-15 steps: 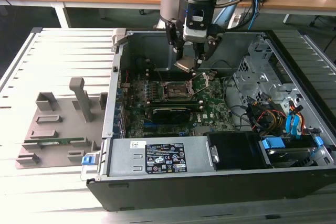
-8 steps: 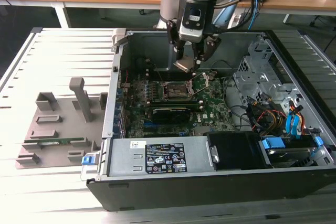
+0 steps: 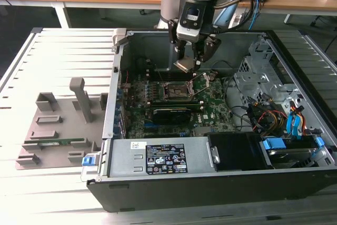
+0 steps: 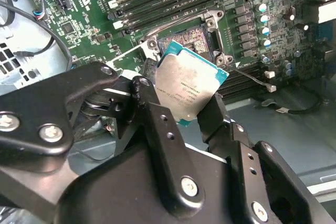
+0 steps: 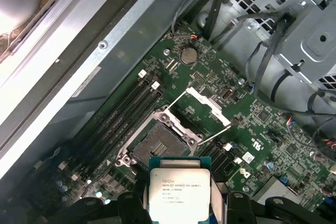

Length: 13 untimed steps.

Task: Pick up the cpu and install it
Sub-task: 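Place the cpu into insertion slot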

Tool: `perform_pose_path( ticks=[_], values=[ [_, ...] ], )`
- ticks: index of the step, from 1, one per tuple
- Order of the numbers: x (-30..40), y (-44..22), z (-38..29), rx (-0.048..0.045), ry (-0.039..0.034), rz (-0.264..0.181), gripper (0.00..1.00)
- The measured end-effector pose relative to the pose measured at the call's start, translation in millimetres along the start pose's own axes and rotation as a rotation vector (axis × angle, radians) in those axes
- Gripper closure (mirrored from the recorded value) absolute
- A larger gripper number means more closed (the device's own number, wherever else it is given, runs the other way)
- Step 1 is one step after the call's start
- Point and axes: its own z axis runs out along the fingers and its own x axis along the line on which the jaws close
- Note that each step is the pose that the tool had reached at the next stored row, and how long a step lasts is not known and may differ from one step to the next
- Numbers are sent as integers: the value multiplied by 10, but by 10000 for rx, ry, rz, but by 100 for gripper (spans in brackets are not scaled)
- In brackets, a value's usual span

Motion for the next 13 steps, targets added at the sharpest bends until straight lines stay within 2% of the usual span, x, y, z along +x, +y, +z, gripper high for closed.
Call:
perform_pose_path(
  ticks=[13],
  values=[
    [0, 0, 0, 66, -3, 1124, 45]
  ],
)
